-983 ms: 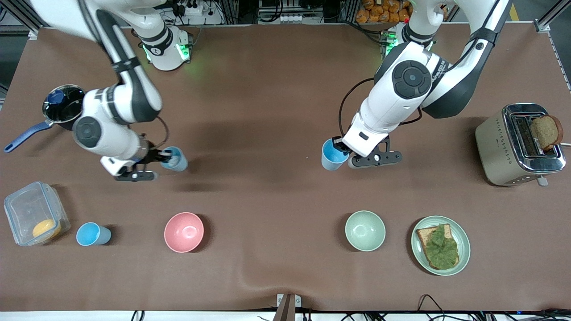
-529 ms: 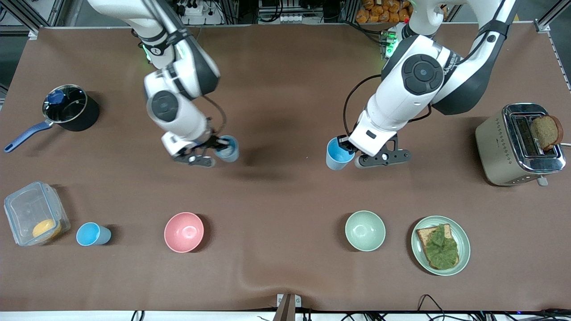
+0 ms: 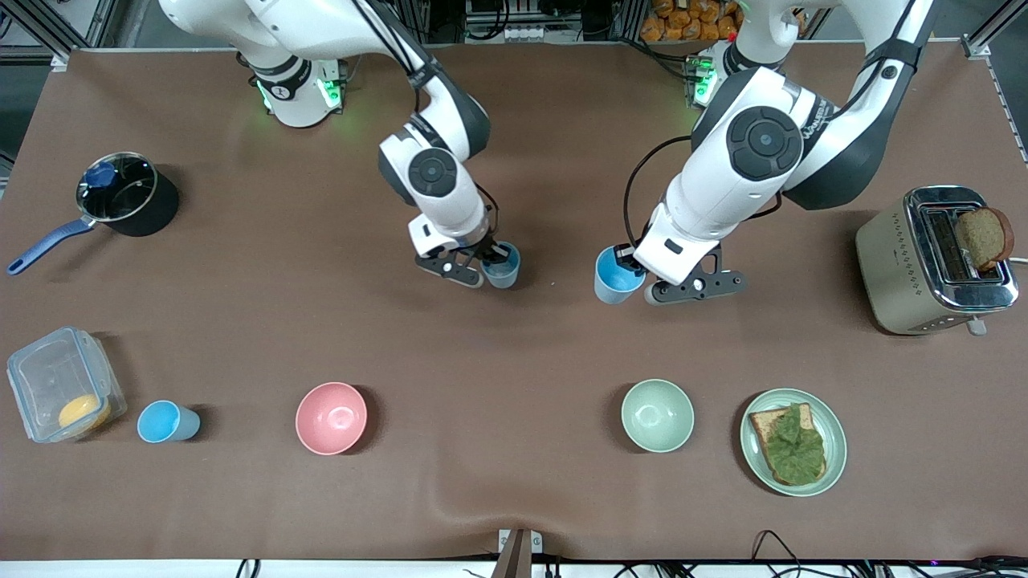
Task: Stack blue cups with both arms
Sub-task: 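Bring the right gripper's cup over the left gripper's cup and insert it, then open both grippers and lift them away from the stacked cups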
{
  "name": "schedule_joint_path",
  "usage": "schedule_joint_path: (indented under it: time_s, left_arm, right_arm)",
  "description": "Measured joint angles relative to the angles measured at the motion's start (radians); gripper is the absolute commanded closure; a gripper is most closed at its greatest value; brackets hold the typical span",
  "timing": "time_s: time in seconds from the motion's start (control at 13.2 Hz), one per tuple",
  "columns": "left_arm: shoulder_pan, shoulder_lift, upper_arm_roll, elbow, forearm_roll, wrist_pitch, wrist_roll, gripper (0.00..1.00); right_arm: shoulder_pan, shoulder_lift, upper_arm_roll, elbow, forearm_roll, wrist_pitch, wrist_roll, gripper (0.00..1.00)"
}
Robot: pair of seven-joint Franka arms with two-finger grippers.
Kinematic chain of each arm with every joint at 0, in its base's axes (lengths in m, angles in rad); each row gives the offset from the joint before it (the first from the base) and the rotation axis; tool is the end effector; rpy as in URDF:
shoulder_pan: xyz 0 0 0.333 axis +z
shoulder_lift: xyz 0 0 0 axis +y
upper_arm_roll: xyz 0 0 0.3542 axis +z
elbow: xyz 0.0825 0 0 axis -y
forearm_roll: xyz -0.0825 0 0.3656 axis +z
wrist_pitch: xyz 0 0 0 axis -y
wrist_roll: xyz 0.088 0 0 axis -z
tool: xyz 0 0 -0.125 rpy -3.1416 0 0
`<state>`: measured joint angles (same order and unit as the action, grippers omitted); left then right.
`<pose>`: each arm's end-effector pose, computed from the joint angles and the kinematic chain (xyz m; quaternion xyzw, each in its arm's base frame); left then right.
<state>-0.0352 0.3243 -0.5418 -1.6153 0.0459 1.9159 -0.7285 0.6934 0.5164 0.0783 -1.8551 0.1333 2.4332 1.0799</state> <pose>0.5605 -0.3117 0.4861 0.9948 0.0805 -0.0278 0.0551 0.4720 0.4557 0.2770 -0.9757 0.2071 0.0326 0.0631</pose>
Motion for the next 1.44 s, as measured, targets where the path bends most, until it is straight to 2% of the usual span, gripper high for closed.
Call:
schedule_joint_path:
  time_s: [0.08, 0.15, 0.23, 0.3, 0.38, 0.45, 0.76, 0.91, 1.06, 1.21, 1.44]
  left_arm:
    - [0.0, 0.003, 0.0, -0.002, 0.0, 0.0, 0.0, 1.0]
    - [0.0, 0.009, 0.0, -0.005, 0.0, 0.0, 0.0, 1.0]
    - [-0.001, 0.016, 0.0, -0.007, 0.0, 0.0, 0.0, 1.0]
    - [-0.001, 0.022, 0.0, -0.007, 0.0, 0.0, -0.001, 1.0]
    - [-0.002, 0.029, 0.0, -0.008, 0.0, 0.0, -0.001, 1.0]
    - [-0.003, 0.035, 0.0, -0.008, 0.0, 0.0, -0.002, 1.0]
    - [-0.012, 0.046, -0.001, -0.008, 0.0, 0.001, -0.025, 1.0]
    - [-0.03, 0.048, -0.003, -0.009, 0.0, 0.001, -0.066, 1.0]
    - [-0.074, 0.052, -0.007, -0.009, 0.0, 0.004, -0.114, 1.0]
    - [-0.149, 0.071, -0.008, -0.009, 0.0, 0.034, -0.212, 1.0]
    - [-0.242, 0.129, -0.007, -0.011, 0.004, 0.087, -0.336, 1.0]
  right_arm:
    - [0.007, 0.014, 0.0, 0.013, 0.0, 0.003, 0.014, 1.0]
    - [0.009, 0.023, -0.001, 0.023, 0.0, 0.003, 0.018, 0.95]
    - [0.009, 0.026, -0.002, 0.03, 0.0, 0.003, 0.019, 0.68]
    - [0.009, 0.026, -0.004, 0.033, 0.0, 0.003, 0.019, 0.51]
    - [0.009, 0.026, -0.005, 0.035, 0.0, 0.003, 0.02, 0.38]
    - [0.009, 0.027, -0.005, 0.036, 0.0, 0.002, 0.021, 0.31]
    - [0.009, 0.031, -0.006, 0.041, 0.0, 0.002, 0.025, 0.27]
    - [0.006, 0.031, -0.015, 0.065, 0.0, -0.031, 0.025, 0.17]
    - [-0.013, 0.025, -0.027, 0.136, 0.0, -0.144, 0.025, 0.07]
    - [-0.06, -0.002, -0.032, 0.211, -0.001, -0.275, -0.006, 0.03]
    - [-0.178, -0.072, -0.036, 0.257, -0.001, -0.44, -0.185, 0.0]
